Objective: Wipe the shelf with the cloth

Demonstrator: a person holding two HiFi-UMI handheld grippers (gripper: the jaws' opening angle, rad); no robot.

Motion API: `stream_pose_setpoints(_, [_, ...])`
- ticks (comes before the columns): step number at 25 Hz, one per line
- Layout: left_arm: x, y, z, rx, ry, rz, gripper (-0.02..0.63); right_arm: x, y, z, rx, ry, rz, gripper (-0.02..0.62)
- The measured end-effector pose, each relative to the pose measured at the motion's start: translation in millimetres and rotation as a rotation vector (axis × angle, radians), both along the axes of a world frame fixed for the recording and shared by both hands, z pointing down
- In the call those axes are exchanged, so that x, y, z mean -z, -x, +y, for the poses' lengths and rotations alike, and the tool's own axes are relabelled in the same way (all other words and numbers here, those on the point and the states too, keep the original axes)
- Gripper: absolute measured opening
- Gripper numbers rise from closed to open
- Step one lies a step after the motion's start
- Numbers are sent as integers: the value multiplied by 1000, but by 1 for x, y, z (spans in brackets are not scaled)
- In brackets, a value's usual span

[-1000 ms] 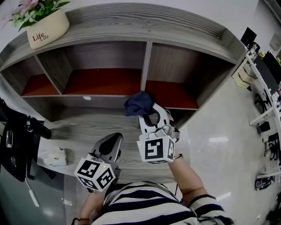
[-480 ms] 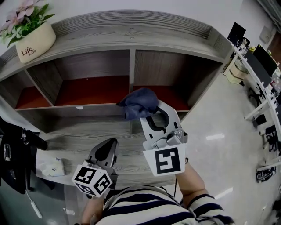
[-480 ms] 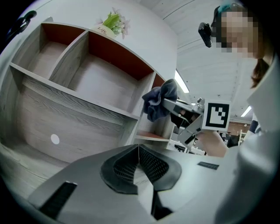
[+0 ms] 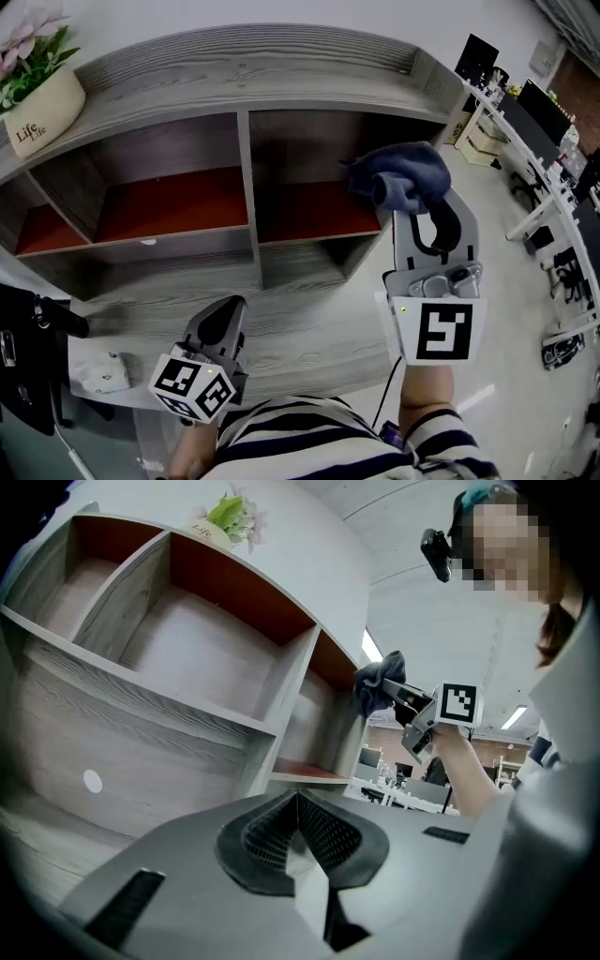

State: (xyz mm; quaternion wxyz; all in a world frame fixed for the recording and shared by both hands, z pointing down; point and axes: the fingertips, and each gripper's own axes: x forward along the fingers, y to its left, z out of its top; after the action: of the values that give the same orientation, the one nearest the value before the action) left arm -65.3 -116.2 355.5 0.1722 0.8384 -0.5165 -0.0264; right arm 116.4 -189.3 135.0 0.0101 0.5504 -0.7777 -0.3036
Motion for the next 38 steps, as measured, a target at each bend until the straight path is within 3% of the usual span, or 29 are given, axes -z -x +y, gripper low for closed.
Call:
stream_pose_setpoints(6, [4, -11, -5, -37, -9, -5, 17, 10, -49, -10, -120, -28, 30, 77])
stream_pose_setpoints(11, [6, -16, -6, -57, -12, -6, 17, 12, -67, -24, -163, -22, 39, 77])
stream_pose_setpoints(20, [5, -11, -3, -41, -9, -8, 17, -7, -80, -52, -218, 31, 12, 77])
stream_pose_setpoints(38, [-2, -7, -2, -24, 7, -12, 17, -110, -80, -58, -220, 222, -34, 77])
